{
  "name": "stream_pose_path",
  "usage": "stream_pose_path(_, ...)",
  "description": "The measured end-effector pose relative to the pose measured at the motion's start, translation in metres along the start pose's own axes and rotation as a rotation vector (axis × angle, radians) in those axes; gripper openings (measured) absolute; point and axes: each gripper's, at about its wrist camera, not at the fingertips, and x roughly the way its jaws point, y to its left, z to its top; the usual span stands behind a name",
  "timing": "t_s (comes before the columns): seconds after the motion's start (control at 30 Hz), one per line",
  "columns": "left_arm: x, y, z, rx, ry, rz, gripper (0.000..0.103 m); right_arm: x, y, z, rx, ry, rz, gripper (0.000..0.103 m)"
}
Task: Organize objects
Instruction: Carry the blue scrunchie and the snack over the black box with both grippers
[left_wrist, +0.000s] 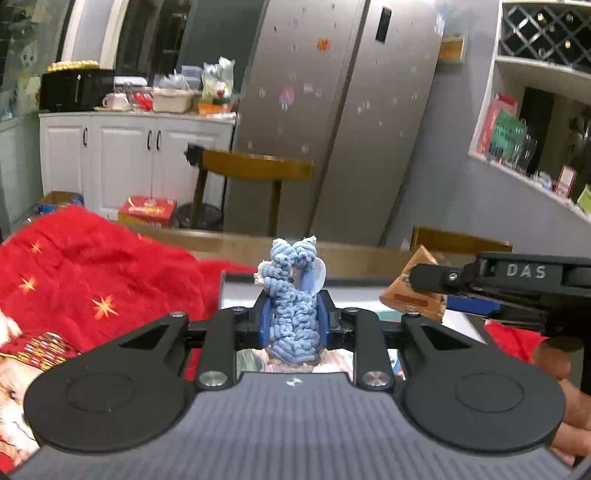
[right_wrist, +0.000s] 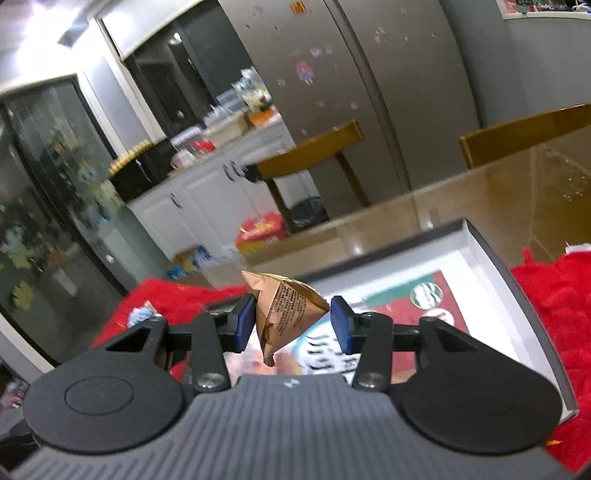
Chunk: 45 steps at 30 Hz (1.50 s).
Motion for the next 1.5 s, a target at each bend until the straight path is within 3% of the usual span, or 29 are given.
stream_pose_path(0.17, 0.026, 0.002, -0.022, 0.026, 0.065, 0.024, 0.029, 0.024, -0.008, -0.012, 0.010, 0.057, -0.043, 0.048)
stream_pose_path(0.37, 0.040, -0.003, -0.036, 0.060, 0.096, 0.035, 0.029, 0.026, -0.005, -0.021, -0.031, 0.059, -0.061, 0.048)
stream_pose_path(0.7, 0.046, -0.011, -0.047, 0.100, 0.098, 0.074, 0.030, 0.032, -0.003, -0.029, -0.038, 0.086, -0.070, 0.048)
stream_pose_path(1.0, 0.056, -0.005, -0.052, 0.068, 0.138, 0.077, 0.030, 0.032, -0.001, -0.032, -0.060, 0.078, -0.083, 0.049)
stream_pose_path(1.5, 0.062, 0.002, -0.053, 0.056, 0.138, 0.087, 0.030, 0.031, 0.006, -0.036, -0.114, 0.061, -0.112, 0.049)
